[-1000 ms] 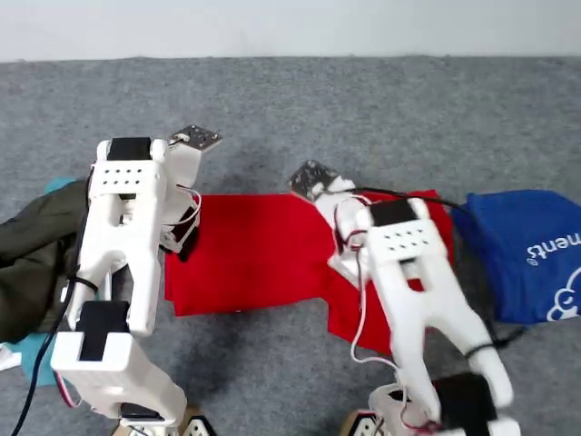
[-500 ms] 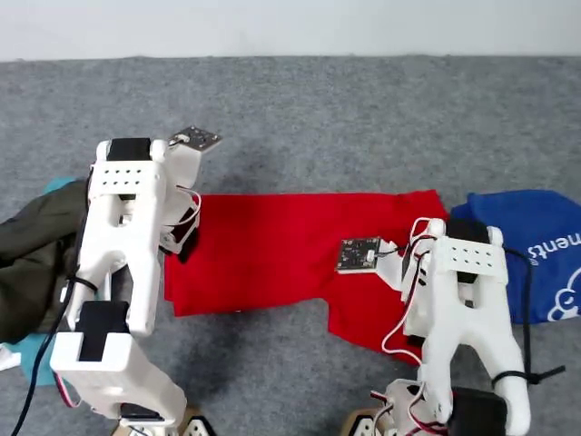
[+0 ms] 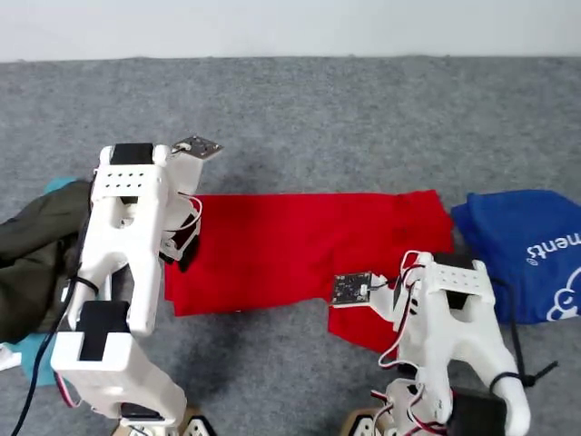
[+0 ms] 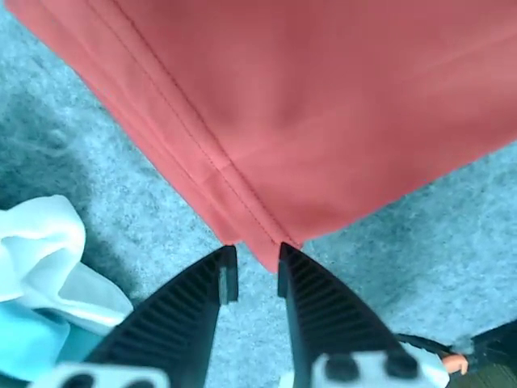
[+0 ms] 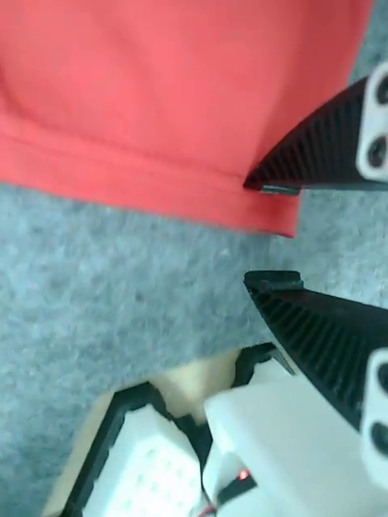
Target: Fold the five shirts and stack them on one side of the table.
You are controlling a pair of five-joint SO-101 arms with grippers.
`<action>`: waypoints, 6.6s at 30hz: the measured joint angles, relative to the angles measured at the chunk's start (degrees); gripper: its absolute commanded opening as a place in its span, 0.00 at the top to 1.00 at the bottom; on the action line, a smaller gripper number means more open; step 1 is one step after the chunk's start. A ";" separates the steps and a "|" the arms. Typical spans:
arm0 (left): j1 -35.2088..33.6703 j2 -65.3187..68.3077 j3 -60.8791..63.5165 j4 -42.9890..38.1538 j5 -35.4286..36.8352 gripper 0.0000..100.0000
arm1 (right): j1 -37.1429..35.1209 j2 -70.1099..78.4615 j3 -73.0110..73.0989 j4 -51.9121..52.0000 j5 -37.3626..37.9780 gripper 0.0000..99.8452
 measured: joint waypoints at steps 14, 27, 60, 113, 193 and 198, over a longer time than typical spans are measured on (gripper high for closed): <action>0.00 0.00 1.49 0.00 0.00 0.91 | 0.44 -2.29 8.70 -18.02 1.58 0.98; 0.00 0.00 1.49 0.00 0.00 0.91 | 0.35 -1.14 0.35 -12.40 1.58 0.98; 0.00 0.00 1.49 0.00 0.00 0.91 | -5.27 -1.05 -17.76 -22.86 -10.64 0.99; -1.76 0.97 1.49 -6.95 18.20 0.90 | -4.22 -5.19 -29.45 -0.79 -40.09 0.60; -19.96 35.34 -33.76 0.35 23.74 0.99 | -4.31 -11.78 -26.02 9.93 -45.45 0.60; -24.62 30.15 -33.41 0.26 22.68 0.99 | -4.31 -11.78 -26.02 9.93 -45.45 0.60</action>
